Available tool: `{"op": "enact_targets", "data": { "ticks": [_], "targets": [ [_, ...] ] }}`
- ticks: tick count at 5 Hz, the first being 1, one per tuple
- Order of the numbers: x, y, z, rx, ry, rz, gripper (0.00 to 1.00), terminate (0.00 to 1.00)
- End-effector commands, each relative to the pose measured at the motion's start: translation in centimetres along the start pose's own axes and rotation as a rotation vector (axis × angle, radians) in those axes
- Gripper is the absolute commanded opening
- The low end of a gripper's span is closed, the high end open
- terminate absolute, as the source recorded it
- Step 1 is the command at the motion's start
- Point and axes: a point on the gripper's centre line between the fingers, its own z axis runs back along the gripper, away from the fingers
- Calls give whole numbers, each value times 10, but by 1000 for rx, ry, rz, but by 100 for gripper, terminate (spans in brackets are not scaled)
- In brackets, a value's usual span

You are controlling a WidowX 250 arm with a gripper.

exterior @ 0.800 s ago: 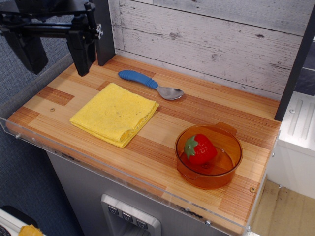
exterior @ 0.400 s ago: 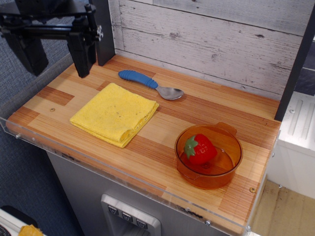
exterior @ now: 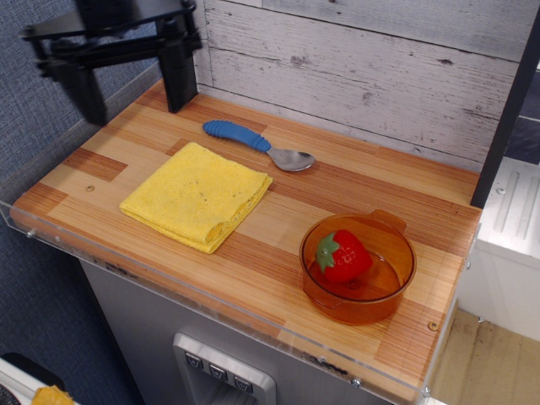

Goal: Move the spoon to the right edge of the table.

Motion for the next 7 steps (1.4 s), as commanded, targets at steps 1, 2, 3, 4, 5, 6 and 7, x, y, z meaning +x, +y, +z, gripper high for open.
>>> {"op": "enact_targets", "data": {
  "ticks": [1, 2, 3, 4, 5, 6, 7],
  "targets": [
    [58, -34, -30, -29, -30, 370, 100, 0],
    [84, -53, -52, -30, -20, 443, 100, 0],
    [99, -56, -67, -17, -35, 576, 100, 0],
    [105, -61, -68, -73, -105, 574, 100, 0],
    [108, -68, -87, -143, -49, 557, 100, 0],
    [109, -72, -101, -123, -34, 556, 100, 0],
    [107, -73, -112, -89, -31, 548, 100, 0]
  ]
}}
